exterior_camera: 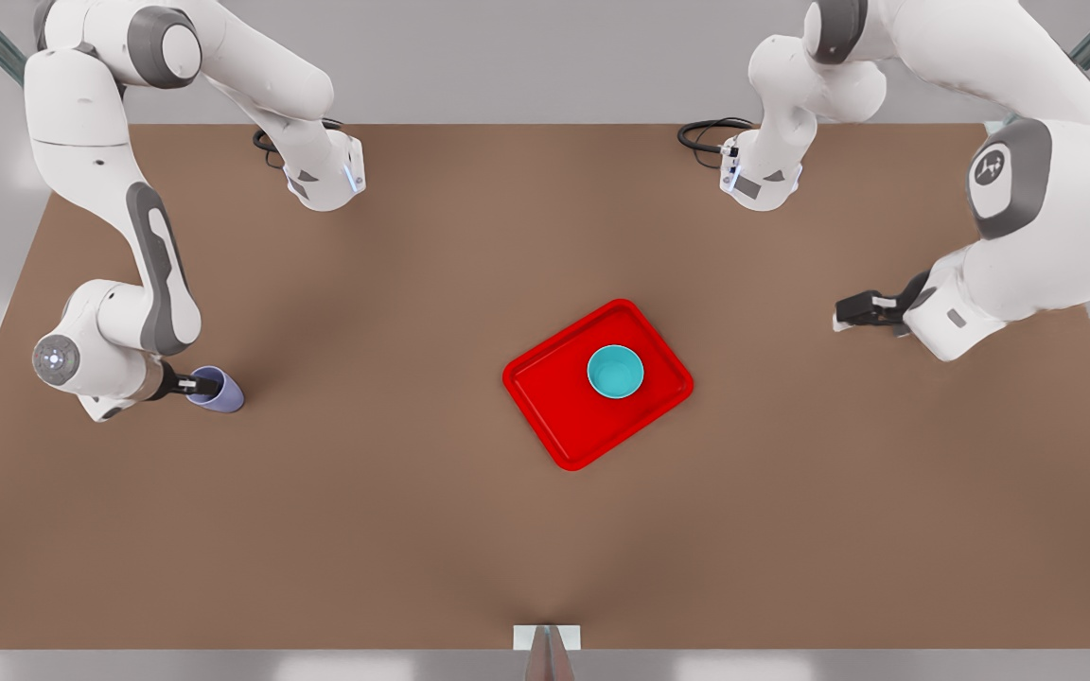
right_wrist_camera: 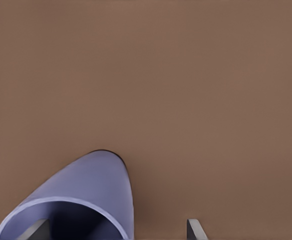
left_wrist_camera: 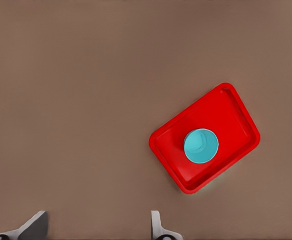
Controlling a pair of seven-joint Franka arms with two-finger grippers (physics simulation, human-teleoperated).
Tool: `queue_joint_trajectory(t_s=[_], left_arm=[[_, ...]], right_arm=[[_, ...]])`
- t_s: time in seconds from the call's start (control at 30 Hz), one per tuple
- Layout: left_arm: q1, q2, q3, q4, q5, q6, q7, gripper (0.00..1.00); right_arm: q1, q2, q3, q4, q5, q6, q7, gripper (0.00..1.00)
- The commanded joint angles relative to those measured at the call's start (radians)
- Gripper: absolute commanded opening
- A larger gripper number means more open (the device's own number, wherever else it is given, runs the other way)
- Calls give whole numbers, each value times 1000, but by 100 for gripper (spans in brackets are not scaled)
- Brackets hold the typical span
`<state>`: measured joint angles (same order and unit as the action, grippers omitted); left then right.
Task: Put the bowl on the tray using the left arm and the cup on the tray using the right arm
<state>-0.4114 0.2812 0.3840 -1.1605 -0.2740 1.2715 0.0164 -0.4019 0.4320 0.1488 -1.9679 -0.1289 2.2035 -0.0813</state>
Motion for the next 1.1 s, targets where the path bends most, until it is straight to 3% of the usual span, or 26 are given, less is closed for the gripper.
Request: queue_joint_trajectory(t_s=[0.0, 0.1, 0.13, 0.17, 0.63, 0.77, 0.83, 0.9, 1.07], left_arm=[[17, -13, -33, -8, 231, 3, -1, 100], [17, -37, -34, -36, 231, 37, -1, 100], [26, -100, -36, -107, 233, 83, 5, 100], [83, -109, -106, -120, 237, 94, 4, 100], [88, -83, -114, -131, 234, 86, 5, 100], [88, -82, -114, -139, 234, 86, 5, 100], [88, -83, -114, -142, 234, 85, 5, 100], [88, -83, -114, -145, 234, 85, 5, 100], [88, -83, -114, -145, 234, 71, 5, 100]], right_arm=[[2, 1, 0, 1, 0, 1, 0, 100], [2, 8, 0, 1, 0, 2, 0, 100], [2, 11, 0, 1, 0, 8, 0, 100], [2, 13, 0, 1, -1, 8, 0, 100], [-15, 28, 0, 3, -14, 16, -3, 100], [-14, 34, 0, 6, -14, 16, -3, 84], [-14, 37, 0, 6, -14, 16, -23, 69], [-12, 39, 0, 6, -14, 16, -22, 68], [-9, 40, 0, 6, -14, 16, -23, 50]])
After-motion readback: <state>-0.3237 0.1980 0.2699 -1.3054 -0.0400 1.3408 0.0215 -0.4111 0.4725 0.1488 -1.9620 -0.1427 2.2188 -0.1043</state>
